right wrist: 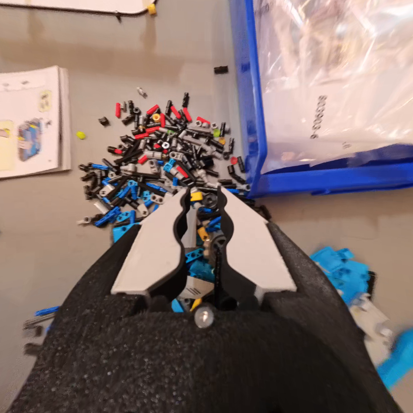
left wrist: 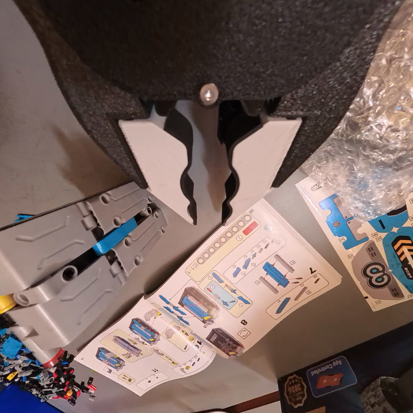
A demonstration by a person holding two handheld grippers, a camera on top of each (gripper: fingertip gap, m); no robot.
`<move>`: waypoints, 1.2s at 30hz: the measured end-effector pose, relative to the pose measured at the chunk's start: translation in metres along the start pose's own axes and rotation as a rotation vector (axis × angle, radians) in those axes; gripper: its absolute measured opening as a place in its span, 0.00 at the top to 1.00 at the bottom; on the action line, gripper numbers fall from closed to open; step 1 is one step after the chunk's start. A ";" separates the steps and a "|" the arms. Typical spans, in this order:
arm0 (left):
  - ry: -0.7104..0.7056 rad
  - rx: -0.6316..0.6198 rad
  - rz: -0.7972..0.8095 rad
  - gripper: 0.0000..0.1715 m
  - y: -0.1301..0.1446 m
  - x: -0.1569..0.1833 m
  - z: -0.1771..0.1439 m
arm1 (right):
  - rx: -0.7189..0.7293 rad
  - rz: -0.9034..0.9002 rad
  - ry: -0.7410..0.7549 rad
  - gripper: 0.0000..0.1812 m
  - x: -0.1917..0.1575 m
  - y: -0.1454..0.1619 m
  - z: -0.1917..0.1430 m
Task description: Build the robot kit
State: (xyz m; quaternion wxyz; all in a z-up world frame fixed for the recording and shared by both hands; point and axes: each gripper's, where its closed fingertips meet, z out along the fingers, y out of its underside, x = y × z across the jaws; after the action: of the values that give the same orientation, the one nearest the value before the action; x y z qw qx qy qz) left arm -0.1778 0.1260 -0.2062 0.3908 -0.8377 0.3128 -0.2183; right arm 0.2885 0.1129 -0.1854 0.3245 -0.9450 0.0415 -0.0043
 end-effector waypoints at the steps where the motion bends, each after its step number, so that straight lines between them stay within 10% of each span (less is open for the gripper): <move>1: 0.002 -0.002 -0.001 0.87 0.000 0.000 0.000 | 0.011 -0.047 0.050 0.87 0.004 -0.004 -0.001; 36: 0.018 -0.001 -0.017 0.87 0.000 0.000 0.000 | -0.106 -0.214 -0.066 0.89 -0.015 0.016 0.026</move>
State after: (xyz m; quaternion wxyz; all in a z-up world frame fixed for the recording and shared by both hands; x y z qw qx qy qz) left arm -0.1776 0.1260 -0.2062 0.3857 -0.8385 0.3092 -0.2293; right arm 0.2736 0.1179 -0.2158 0.2728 -0.9595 -0.0702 -0.0055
